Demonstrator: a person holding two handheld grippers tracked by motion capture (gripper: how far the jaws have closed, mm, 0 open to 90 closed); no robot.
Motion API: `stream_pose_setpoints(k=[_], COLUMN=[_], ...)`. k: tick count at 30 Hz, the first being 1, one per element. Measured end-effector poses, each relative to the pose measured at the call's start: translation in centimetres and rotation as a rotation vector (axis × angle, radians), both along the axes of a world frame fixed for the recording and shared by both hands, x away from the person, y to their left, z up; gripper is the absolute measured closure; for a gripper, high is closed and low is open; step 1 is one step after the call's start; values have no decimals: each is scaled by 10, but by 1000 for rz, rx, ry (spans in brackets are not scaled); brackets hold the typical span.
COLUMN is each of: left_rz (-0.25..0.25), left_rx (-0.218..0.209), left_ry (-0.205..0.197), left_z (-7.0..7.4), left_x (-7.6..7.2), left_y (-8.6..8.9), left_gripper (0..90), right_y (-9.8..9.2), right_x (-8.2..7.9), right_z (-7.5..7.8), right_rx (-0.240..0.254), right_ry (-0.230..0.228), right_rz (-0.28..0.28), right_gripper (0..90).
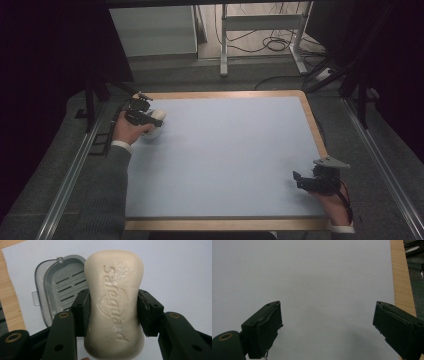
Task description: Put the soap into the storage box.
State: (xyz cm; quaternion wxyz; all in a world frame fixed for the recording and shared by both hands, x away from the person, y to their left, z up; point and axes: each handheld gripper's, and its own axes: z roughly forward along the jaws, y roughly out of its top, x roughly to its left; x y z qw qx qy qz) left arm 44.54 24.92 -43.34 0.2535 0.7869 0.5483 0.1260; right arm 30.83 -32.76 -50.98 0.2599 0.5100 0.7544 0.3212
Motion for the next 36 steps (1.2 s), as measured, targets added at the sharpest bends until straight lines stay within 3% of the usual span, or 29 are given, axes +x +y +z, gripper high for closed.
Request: stream_pose_setpoints(k=[11,29,34,36], left_rz=[65,110,112,109], left_rx=[6,51,46,16], left_ry=[20,54,56,56], left_z=[-13,-34,-41,-40], left_x=[15,32,32,30], left_y=[13,10,8,8], left_gripper=[496,494,492,464], right_y=[1,-1,-1,0], right_x=[1,1,2,2], right_z=[-1,-3,-3,-4], right_rx=[1,-4,-6,-7], right_ry=[4,11,13,12], right_rz=[0,-6,-5,-5], right_gripper=[83,83,83,83])
